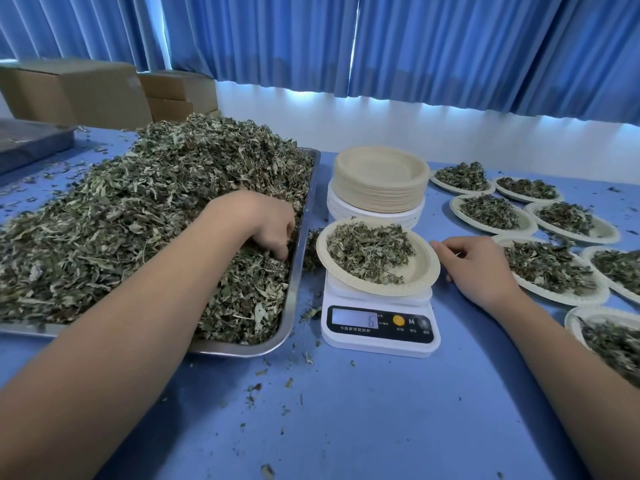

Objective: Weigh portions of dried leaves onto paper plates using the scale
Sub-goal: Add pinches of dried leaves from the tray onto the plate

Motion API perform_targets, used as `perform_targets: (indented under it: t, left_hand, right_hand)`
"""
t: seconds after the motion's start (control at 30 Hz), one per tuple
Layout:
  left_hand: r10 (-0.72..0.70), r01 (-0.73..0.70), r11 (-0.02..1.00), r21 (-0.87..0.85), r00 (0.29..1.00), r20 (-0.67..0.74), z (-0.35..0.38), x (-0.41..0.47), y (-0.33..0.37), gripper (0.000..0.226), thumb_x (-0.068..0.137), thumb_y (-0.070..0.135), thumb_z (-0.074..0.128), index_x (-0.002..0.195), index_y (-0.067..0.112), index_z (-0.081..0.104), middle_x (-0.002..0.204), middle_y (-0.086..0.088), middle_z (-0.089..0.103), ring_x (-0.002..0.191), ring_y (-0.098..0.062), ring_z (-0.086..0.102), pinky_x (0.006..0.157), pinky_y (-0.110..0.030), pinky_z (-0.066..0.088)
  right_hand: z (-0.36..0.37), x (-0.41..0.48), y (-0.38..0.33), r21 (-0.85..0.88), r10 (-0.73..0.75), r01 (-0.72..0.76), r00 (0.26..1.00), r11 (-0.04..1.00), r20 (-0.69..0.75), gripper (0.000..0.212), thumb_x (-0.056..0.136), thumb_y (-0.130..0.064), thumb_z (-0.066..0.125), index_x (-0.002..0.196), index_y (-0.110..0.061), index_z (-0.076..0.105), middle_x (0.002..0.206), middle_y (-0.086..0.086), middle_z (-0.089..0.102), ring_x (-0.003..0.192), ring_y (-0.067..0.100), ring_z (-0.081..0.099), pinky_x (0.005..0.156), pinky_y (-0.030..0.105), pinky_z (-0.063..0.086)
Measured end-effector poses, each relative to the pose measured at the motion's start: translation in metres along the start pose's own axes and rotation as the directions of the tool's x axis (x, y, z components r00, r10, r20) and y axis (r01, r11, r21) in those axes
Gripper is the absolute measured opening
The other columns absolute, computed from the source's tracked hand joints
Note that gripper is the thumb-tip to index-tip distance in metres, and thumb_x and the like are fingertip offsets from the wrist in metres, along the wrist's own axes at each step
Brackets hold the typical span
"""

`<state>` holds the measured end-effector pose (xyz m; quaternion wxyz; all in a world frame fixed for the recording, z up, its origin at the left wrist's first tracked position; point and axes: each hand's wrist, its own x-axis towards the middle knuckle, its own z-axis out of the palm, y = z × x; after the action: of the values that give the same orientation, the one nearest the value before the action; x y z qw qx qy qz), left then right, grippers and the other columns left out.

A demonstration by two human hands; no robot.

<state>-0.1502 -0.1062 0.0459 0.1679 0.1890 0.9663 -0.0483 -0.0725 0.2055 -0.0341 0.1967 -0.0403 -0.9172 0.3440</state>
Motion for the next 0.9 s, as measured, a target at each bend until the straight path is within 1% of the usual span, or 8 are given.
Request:
perform_targets:
  t: [0.2, 0.33, 0.47, 0.57, 0.67, 0.73, 0.83, 0.9]
  left_hand:
    - [-0.002, -0.003, 0.998, -0.07, 0.998, -0.064, 0.001, 0.0, 0.0, 0.022, 0.076, 0.023, 0.082, 0.084, 0.011, 0.065, 0.07, -0.002, 0.058, 0.062, -0.021, 0.047, 0.058, -0.027, 0.038]
    - [-0.084, 0.047, 0.984, -0.169, 0.971, -0.222, -0.006, -0.005, 0.001, 0.044, 0.075, 0.018, 0.085, 0.115, 0.007, 0.069, 0.11, -0.009, 0.07, 0.085, -0.023, 0.057, 0.079, -0.033, 0.049]
    - [-0.138, 0.083, 0.972, -0.22, 0.959, -0.247, -0.01, -0.011, 0.004, 0.05, 0.082, 0.002, 0.077, 0.128, 0.008, 0.061, 0.113, -0.009, 0.071, 0.078, -0.017, 0.054, 0.078, -0.032, 0.044]
    - [-0.161, 0.104, 0.974, -0.201, 0.942, -0.295, -0.015, -0.015, 0.006, 0.039, 0.082, 0.004, 0.077, 0.12, 0.004, 0.065, 0.104, -0.011, 0.072, 0.072, -0.019, 0.059, 0.068, -0.029, 0.045]
    - [-0.162, 0.12, 0.982, -0.143, 0.928, -0.336, -0.019, -0.018, 0.008, 0.033, 0.078, 0.01, 0.082, 0.107, 0.001, 0.071, 0.097, -0.012, 0.073, 0.082, -0.026, 0.066, 0.065, -0.03, 0.049]
    - [-0.157, 0.121, 0.984, -0.133, 0.939, -0.305, -0.019, -0.019, 0.009, 0.027, 0.08, 0.011, 0.08, 0.106, 0.005, 0.073, 0.098, -0.006, 0.074, 0.08, -0.021, 0.065, 0.073, -0.032, 0.053]
    - [-0.134, 0.086, 0.983, -0.162, 0.942, -0.308, -0.019, -0.017, 0.007, 0.019, 0.086, 0.006, 0.074, 0.104, 0.01, 0.076, 0.1, -0.001, 0.075, 0.063, -0.009, 0.059, 0.067, -0.027, 0.053]
    - [-0.135, 0.07, 0.979, -0.191, 0.926, -0.352, -0.022, -0.016, 0.006, 0.015, 0.085, 0.004, 0.074, 0.097, 0.013, 0.078, 0.1, -0.003, 0.075, 0.061, -0.008, 0.057, 0.067, -0.028, 0.05]
  right_hand:
    - [0.001, 0.001, 0.001, -0.003, -0.027, 0.027, 1.0, 1.0, 0.009, 0.045, 0.101, -0.035, 0.058, 0.059, -0.02, 0.066, 0.051, -0.005, 0.062, 0.042, 0.007, 0.046, 0.056, 0.03, 0.043]
    - [0.001, 0.0, 0.001, 0.001, -0.025, 0.025, 1.0, 1.0, 0.013, 0.044, 0.101, -0.035, 0.058, 0.061, -0.018, 0.067, 0.05, -0.006, 0.061, 0.042, 0.006, 0.046, 0.054, 0.029, 0.04]
    - [0.0, -0.001, 0.002, 0.012, -0.011, 0.011, 1.0, 1.0, 0.005, 0.043, 0.1, -0.035, 0.06, 0.061, -0.019, 0.068, 0.049, -0.004, 0.062, 0.042, 0.005, 0.049, 0.056, 0.028, 0.041]
    - [0.0, -0.001, 0.002, 0.008, -0.006, 0.006, 1.0, 1.0, 0.007, 0.042, 0.099, -0.036, 0.06, 0.063, -0.018, 0.07, 0.05, -0.003, 0.063, 0.043, 0.006, 0.049, 0.058, 0.029, 0.043]
    - [-0.001, -0.001, 0.003, -0.001, -0.005, 0.005, 1.0, 1.0, 0.007, 0.042, 0.1, -0.037, 0.06, 0.064, -0.018, 0.071, 0.051, -0.003, 0.064, 0.044, 0.005, 0.049, 0.058, 0.029, 0.044]
    - [-0.001, -0.001, 0.004, -0.003, -0.005, 0.005, 1.0, 1.0, 0.008, 0.041, 0.1, -0.038, 0.059, 0.065, -0.018, 0.071, 0.051, -0.003, 0.064, 0.044, 0.005, 0.05, 0.059, 0.029, 0.045]
    - [-0.002, -0.001, 0.003, -0.008, -0.001, 0.002, 1.0, 1.0, 0.009, 0.04, 0.1, -0.038, 0.059, 0.068, -0.019, 0.073, 0.051, -0.002, 0.064, 0.046, 0.007, 0.052, 0.061, 0.03, 0.046]
    - [-0.002, 0.0, 0.003, -0.007, -0.002, 0.003, 1.0, 1.0, 0.012, 0.04, 0.1, -0.038, 0.059, 0.069, -0.017, 0.073, 0.052, -0.001, 0.065, 0.049, 0.012, 0.054, 0.063, 0.032, 0.048]
